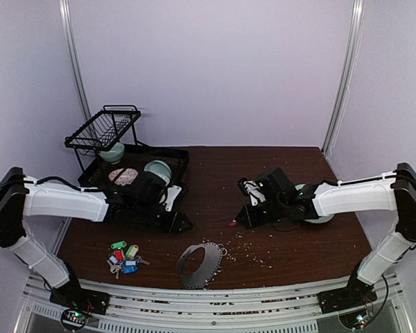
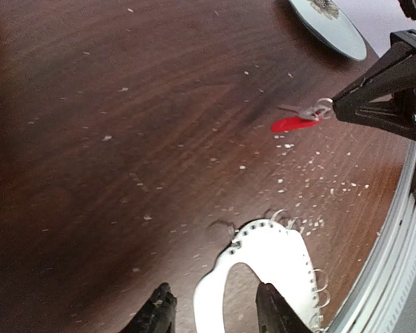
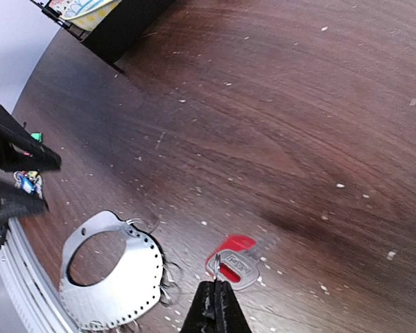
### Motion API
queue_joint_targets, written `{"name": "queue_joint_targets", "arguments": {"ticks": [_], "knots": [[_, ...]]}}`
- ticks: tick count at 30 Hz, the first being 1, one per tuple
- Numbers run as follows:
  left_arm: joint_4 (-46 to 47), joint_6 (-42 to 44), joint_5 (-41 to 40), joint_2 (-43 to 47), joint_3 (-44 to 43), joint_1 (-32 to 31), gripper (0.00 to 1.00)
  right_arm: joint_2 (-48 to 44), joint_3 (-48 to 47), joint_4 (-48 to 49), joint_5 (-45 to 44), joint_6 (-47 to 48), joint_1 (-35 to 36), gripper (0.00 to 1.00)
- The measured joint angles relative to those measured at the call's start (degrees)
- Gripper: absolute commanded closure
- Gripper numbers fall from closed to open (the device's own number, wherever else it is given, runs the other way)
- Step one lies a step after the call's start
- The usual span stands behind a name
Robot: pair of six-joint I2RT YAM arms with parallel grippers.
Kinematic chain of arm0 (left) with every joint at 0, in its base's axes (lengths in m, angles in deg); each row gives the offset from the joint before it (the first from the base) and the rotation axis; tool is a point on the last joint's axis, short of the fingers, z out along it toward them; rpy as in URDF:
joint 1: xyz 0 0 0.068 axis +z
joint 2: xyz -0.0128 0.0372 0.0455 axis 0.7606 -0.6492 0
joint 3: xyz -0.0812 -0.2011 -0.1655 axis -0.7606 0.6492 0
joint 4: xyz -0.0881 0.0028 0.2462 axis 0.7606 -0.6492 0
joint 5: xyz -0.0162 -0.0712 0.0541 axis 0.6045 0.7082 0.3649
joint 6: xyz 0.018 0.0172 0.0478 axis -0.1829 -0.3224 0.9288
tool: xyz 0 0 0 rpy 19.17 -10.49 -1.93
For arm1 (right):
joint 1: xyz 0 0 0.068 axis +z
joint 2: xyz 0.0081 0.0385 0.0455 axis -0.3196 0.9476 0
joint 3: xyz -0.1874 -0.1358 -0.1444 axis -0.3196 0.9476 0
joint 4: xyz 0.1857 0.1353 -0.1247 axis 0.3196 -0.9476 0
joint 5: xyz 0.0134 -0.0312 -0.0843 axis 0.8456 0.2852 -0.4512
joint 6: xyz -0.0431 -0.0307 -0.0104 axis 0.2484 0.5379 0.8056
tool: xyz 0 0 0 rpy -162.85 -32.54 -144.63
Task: Put the keys on the keyring
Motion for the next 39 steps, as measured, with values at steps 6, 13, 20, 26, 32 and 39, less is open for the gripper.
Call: {"name": "queue_joint_targets", "arguments": {"ticks": [6, 13, 20, 26, 32, 39], "knots": [[4.00, -8.76, 3.41, -10.64, -5.53, -4.00, 0.55, -5.64, 5.73, -1.40, -3.45, 3.19, -0.44, 1.00], [-2.80, -10.75, -1.64, -20.20, -16.13, -7.28, 0.55, -10.47, 8.13, -3.13, -4.04, 6.99, -0.46, 1.00], [-7.48, -10.49, -6.01, -20.13, -18.12, -7.30, 0.56, -12.92, 8.15, -3.30, -4.79, 10.32, -0.66, 1.00], [-9.14, -9.84, -6.49, -20.76, -17.81, -6.27, 0.56, -11.80, 8.15, -3.65, -4.98, 10.97, -0.76, 1.00], [-9.38, -8.57, -5.92, -22.10, -17.53, -5.92, 0.73, -11.08, 8.15, -3.98, -4.98, 11.10, -0.76, 1.00], [-9.01, -7.34, -3.82, -23.45, -18.43, -5.73, 0.81, -11.08, 8.15, -4.52, -5.03, 11.13, -0.76, 1.00]]}}
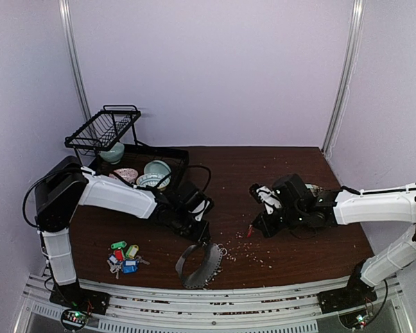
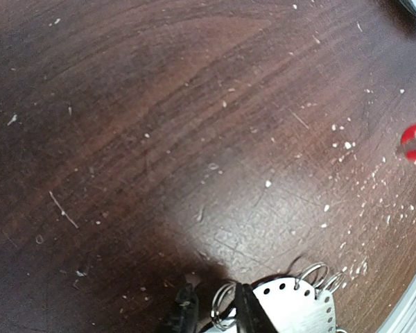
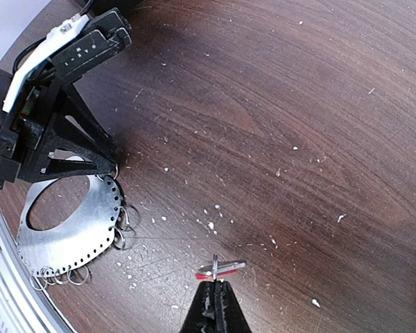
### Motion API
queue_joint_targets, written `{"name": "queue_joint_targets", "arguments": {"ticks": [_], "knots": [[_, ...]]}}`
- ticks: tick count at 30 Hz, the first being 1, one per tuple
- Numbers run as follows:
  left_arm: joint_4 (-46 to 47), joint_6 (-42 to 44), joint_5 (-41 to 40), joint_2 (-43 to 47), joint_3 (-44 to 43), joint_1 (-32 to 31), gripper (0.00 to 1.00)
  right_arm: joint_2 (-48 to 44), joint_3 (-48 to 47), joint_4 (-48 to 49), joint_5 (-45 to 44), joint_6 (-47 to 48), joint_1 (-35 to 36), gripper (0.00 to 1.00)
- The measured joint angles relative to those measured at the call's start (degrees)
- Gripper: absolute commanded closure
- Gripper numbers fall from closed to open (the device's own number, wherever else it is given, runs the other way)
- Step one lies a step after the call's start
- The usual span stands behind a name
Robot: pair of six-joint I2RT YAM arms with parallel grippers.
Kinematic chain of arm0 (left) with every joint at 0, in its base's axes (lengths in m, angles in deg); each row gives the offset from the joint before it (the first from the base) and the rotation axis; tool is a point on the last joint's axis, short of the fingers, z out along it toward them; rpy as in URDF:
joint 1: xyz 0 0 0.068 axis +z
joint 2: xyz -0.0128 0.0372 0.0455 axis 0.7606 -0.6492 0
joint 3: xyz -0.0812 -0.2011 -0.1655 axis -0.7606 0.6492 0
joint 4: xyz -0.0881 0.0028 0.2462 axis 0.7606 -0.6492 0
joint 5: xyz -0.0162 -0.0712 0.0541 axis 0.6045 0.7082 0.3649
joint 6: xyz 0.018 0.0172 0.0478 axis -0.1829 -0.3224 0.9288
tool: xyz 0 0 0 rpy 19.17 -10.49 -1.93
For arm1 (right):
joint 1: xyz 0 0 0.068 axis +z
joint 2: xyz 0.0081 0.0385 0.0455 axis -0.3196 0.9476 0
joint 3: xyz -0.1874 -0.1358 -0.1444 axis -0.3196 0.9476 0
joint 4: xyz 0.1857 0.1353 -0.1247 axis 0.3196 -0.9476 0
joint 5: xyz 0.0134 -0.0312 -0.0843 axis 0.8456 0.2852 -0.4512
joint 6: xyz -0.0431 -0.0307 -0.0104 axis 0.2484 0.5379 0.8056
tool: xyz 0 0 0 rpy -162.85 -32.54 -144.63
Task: Put the keys on the keyring
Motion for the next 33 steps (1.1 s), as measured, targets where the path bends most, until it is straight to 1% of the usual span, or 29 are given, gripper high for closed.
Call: {"name": "queue_joint_targets", "arguments": {"ticks": [6, 8, 10, 15, 19, 22, 25, 28, 33], "knots": [[-0.04, 0.37, 2.60, 0.00, 0.02, -0.02, 0.83, 0.00, -0.02, -0.96, -0.04, 0.09, 0.00, 1.00], [-0.04, 0.48, 3.23, 0.00, 0.02, -0.02, 0.90, 0.00, -0.02, -1.09, -0.04, 0.15, 0.00, 1.00], [0.00, 0.63, 3.58, 0.02, 0.07, -0.02, 1.00, 0.00, -0.02, -1.22, -0.04, 0.17, 0.00, 1.00], [0.31, 0.98, 4.44, 0.09, 0.15, -0.07, 1.00, -0.02, -0.02, -1.68, -0.04, 0.20, 0.00, 1.00], [0.26, 2.12, 3.13, 1.05, 0.61, -0.44, 1.00, -0.13, -0.35, -2.62, -0.04, 0.42, 0.00, 1.00], [0.42, 5.20, -0.22, 4.55, 1.66, -1.79, 1.00, -1.60, -0.46, -3.32, 0.11, 1.64, 0.00, 1.00], [2.34, 9.88, -3.04, 10.54, 2.27, -4.90, 1.00, -5.33, -0.46, -3.72, 1.90, 3.34, -0.02, 1.00], [7.08, 14.67, -3.72, 16.70, 3.58, -7.82, 1.00, -11.37, -0.50, -2.69, 6.27, 5.60, -0.02, 1.00], [14.80, 22.99, -3.74, 25.97, 9.27, -10.69, 1.00, -16.22, -0.57, -0.79, 12.63, 7.61, 0.00, 1.00]]}}
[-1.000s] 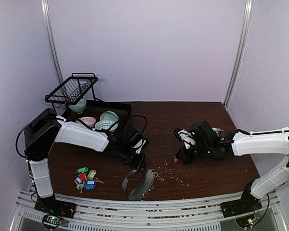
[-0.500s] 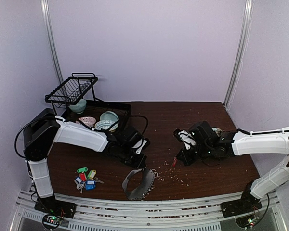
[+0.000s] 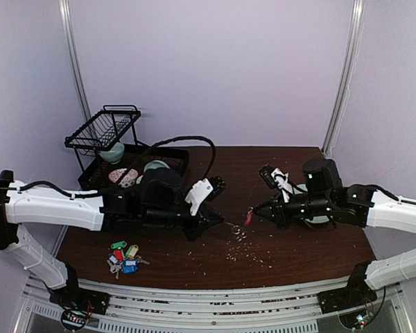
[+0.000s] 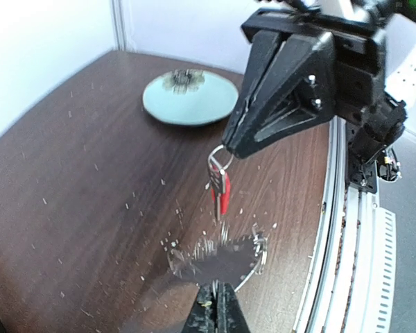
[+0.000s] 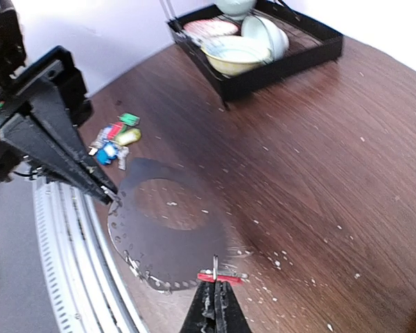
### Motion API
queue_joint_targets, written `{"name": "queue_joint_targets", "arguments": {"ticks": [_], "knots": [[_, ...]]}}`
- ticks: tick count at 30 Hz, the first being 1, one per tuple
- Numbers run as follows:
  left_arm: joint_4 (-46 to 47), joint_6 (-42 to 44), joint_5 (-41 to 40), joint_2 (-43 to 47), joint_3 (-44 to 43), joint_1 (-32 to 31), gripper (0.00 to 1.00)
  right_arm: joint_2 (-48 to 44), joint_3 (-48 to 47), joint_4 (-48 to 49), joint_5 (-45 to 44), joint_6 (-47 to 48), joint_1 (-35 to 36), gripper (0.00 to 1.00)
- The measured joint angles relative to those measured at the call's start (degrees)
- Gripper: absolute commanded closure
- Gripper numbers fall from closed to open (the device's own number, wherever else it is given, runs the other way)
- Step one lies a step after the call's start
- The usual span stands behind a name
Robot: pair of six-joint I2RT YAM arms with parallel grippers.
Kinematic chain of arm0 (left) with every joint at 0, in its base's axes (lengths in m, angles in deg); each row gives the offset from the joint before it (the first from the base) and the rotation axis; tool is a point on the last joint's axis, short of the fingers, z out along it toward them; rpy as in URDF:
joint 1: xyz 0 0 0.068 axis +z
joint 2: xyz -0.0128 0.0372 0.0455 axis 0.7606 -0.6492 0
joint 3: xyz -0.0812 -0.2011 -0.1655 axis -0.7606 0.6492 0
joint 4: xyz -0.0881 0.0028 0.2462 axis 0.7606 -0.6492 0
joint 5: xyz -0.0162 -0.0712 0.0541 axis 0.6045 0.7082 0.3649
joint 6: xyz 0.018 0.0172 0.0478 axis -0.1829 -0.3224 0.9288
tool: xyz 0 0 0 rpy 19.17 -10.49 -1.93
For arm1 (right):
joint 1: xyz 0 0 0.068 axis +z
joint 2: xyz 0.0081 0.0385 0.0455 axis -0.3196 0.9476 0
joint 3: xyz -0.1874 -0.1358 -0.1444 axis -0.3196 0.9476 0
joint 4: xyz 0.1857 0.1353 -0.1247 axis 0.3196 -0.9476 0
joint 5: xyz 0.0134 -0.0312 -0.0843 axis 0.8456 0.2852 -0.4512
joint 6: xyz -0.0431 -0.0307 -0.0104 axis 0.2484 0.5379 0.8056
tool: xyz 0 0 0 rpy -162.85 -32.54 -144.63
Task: Put the keys on the keyring
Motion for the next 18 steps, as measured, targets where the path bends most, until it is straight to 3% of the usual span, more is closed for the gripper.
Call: {"name": "queue_joint_targets", "arguments": {"ticks": [9, 18], "knots": [[8.61, 7.32, 2.62, 6.27, 5.14, -0.37, 1.00, -4.37, 0.00, 2.45, 11.10, 2.36, 0.02, 1.00], [18.86, 7.41, 7.54, 8.68, 11.74, -0.37, 1.00, -4.28, 0.02, 2.73, 11.58, 2.80, 0.28, 1.00]]}}
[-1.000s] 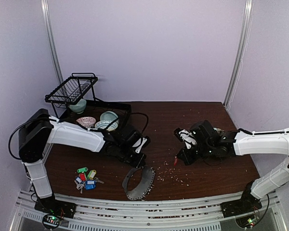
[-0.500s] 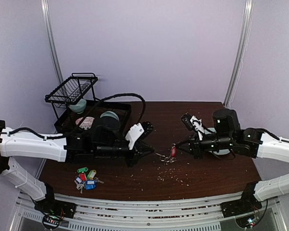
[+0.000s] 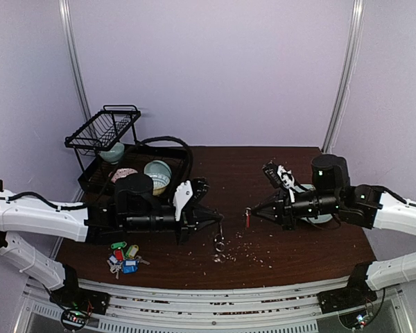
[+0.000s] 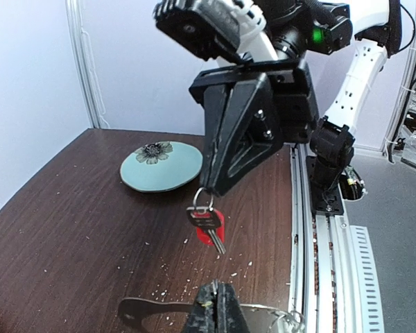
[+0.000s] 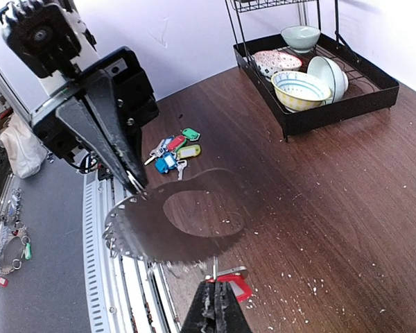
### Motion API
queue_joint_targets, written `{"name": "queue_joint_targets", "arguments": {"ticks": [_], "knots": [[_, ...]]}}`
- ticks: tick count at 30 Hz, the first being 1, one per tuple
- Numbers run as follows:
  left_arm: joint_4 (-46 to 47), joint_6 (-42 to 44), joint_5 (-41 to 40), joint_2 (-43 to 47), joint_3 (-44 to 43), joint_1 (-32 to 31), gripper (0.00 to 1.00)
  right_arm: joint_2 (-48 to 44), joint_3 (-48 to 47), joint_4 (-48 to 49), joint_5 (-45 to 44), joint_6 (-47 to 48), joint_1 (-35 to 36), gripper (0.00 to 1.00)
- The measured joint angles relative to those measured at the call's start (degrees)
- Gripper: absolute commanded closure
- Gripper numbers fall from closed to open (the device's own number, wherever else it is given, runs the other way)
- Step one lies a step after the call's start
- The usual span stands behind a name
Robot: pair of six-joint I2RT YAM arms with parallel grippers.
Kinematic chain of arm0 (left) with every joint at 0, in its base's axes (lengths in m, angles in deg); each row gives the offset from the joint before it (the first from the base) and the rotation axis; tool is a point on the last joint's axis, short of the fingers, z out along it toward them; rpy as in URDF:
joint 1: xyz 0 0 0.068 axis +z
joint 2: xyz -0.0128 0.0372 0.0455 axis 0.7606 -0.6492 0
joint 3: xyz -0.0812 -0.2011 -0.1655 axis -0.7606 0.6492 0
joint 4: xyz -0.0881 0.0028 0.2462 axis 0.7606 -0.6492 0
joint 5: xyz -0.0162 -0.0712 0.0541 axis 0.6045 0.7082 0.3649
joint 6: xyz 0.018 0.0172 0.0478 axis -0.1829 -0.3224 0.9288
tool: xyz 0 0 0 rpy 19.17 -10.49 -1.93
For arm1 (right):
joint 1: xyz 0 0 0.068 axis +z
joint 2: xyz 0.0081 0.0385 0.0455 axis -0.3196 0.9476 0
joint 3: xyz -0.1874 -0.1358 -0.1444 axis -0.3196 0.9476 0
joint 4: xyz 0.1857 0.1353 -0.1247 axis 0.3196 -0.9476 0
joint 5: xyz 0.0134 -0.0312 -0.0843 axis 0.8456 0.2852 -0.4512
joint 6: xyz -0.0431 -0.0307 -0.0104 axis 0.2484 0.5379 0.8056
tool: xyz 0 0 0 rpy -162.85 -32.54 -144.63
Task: Put the keys on the keyring
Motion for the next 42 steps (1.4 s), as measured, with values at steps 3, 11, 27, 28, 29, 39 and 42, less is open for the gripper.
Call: {"name": "queue_joint_targets", "arguments": {"ticks": [3, 11, 27, 28, 29, 39, 42], "knots": [[0.66, 0.09, 0.79, 0.09, 0.04, 0.00, 1.00, 1.92, 0.22, -0.74, -2.14, -0.39, 0.04, 1.00], [0.39, 3.17, 3.08, 0.50, 0.02, 0.00, 1.00, 11.45, 2.80, -4.52, -4.17, -4.26, 0.04, 1.00], [-7.74, 42.69, -4.74, 6.40, -4.24, -11.56, 1.00, 1.07, -7.28, -4.76, 5.64, -0.63, 5.90, 1.00], [-8.33, 45.29, -6.54, 6.34, -5.05, -12.68, 1.00, 1.03, -8.44, -5.03, 5.64, -0.13, 6.29, 1.00], [-9.11, 47.91, -8.37, 6.23, -6.03, -13.64, 1.00, 1.03, -9.55, -5.40, 5.60, 0.33, 6.73, 1.00], [-12.59, 58.40, -15.52, 5.38, -9.20, -14.95, 1.00, 0.90, -12.70, -8.04, 4.39, 4.90, 8.09, 1.00], [-13.05, 58.95, -16.00, 5.18, -9.20, -14.95, 1.00, 0.92, -12.70, -8.79, 4.39, 5.70, 8.09, 1.00]]}}
